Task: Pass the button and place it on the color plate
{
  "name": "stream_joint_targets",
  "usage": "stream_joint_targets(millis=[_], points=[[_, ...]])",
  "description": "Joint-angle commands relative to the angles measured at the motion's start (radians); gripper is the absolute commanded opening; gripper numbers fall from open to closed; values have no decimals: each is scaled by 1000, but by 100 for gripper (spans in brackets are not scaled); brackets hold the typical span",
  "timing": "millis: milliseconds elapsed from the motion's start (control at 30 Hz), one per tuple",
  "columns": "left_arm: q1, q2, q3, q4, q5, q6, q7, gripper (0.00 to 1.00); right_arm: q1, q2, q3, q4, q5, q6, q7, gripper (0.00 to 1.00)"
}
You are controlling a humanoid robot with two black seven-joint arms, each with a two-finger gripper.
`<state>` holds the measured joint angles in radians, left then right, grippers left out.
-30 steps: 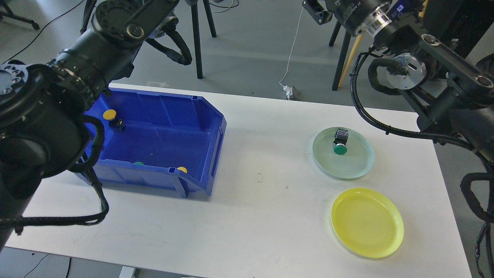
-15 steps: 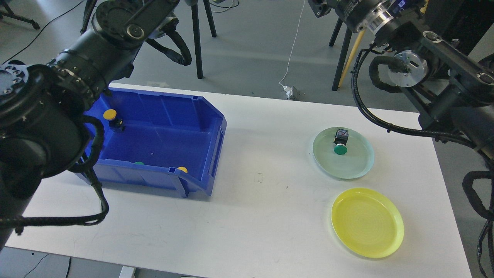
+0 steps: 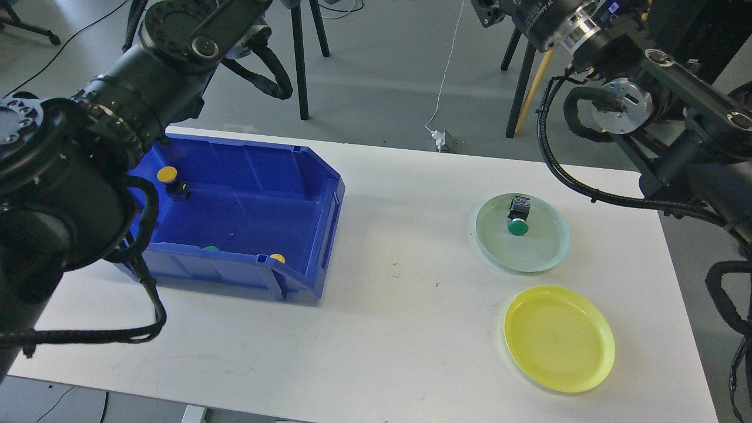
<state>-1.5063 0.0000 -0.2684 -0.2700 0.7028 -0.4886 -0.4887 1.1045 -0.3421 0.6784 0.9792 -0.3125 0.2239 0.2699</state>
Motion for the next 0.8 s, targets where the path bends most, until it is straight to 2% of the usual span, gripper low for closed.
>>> stream_joint_targets(millis=[0, 234, 367, 401, 467, 501, 534, 634, 768], points=[[1, 0, 2, 0, 1, 0, 0, 25, 0, 2, -3, 1, -5, 0, 0, 38], [3, 0, 2, 0, 1, 0, 0, 25, 1, 0, -3, -1, -7, 5, 0, 23], [8, 0, 2, 3, 1, 0, 0, 27, 1, 0, -3, -1, -7, 5, 0, 21], [9, 0, 2, 6, 1, 0, 0, 33, 1, 0, -3, -1, -7, 5, 0, 21], [12, 0, 2, 6, 1, 0, 0, 51, 1, -2, -3, -1, -7, 5, 2, 21], [14, 0, 2, 6, 1, 0, 0, 64, 3, -2, -3, 1, -7, 5, 2, 20], [14, 0, 2, 6, 1, 0, 0, 84, 2, -2, -3, 1, -7, 5, 2, 20], [14, 0, 2, 5, 3, 0, 0, 93, 3, 0, -3, 1, -7, 5, 2, 20], [14, 0, 3, 0, 12, 0, 0, 98, 3, -2, -3, 1, -7, 5, 2, 20]])
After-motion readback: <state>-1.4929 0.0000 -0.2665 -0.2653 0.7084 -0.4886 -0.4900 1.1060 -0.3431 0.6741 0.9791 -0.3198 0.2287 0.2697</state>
